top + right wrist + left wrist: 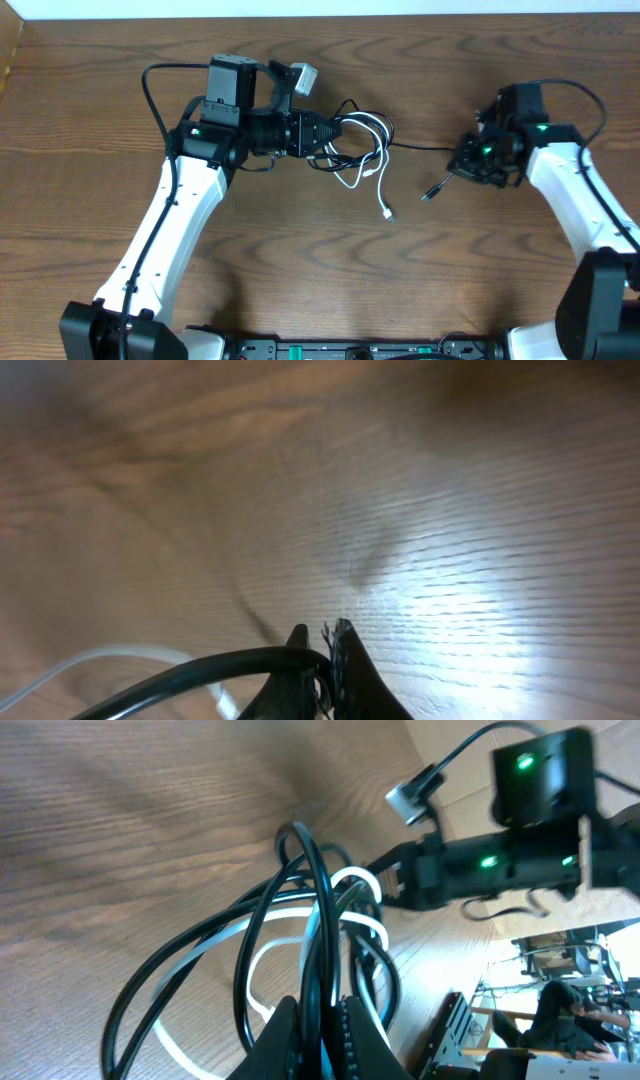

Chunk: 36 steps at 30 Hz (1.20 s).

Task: Untangle cables

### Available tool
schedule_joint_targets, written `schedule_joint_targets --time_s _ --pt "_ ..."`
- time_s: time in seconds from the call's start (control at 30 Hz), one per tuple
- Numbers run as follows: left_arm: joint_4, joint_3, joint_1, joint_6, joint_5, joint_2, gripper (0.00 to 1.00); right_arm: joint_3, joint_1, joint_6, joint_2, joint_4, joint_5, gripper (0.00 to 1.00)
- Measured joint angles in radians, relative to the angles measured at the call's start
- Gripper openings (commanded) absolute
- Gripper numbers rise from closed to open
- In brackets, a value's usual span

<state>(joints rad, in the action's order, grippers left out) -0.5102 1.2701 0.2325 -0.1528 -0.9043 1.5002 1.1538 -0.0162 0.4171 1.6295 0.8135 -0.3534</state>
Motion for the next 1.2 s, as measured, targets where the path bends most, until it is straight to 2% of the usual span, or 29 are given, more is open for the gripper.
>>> schedule_joint_targets --time_s 0.13,0.37,0.43,0.53,0.6,0.73,0.9,1.03,1.2 --pt "-0.018 0.0 -0.001 0.029 -0.011 0.0 0.07 0.062 0.053 -0.037 -0.021 0.085 -0.013 0.01" --pt "-0.075 0.0 0.018 0.096 -0.006 0.0 0.07 0.08 0.165 -0.07 -0.023 0.117 -0.06 0.05" --pt "-0.08 0.0 0.021 0.106 0.002 0.0 0.07 0.08 0.189 -0.092 -0.023 0.11 -0.053 0.19" --pt "-0.084 0.0 0.01 0.111 0.022 0.0 0.07 0.08 0.235 -0.148 -0.021 0.109 -0.058 0.53" --pt "-0.084 0.0 0.013 0.117 0.032 0.0 0.07 0.08 0.243 -0.209 -0.021 0.109 -0.11 0.6" --pt "-0.084 0.0 0.03 0.12 0.042 0.0 0.07 0.08 0.235 -0.333 -0.021 0.103 -0.303 0.61" --pt "-0.058 0.0 0.047 0.07 0.043 0.0 0.07 0.08 0.188 -0.406 -0.021 0.027 -0.506 0.6" --pt "-0.011 0.0 0.047 -0.019 0.043 0.0 0.08 0.08 0.077 -0.399 -0.021 -0.099 -0.574 0.6" --pt "0.031 0.0 0.047 -0.174 0.043 0.0 0.08 0.08 -0.102 -0.298 -0.021 -0.268 -0.52 0.57"
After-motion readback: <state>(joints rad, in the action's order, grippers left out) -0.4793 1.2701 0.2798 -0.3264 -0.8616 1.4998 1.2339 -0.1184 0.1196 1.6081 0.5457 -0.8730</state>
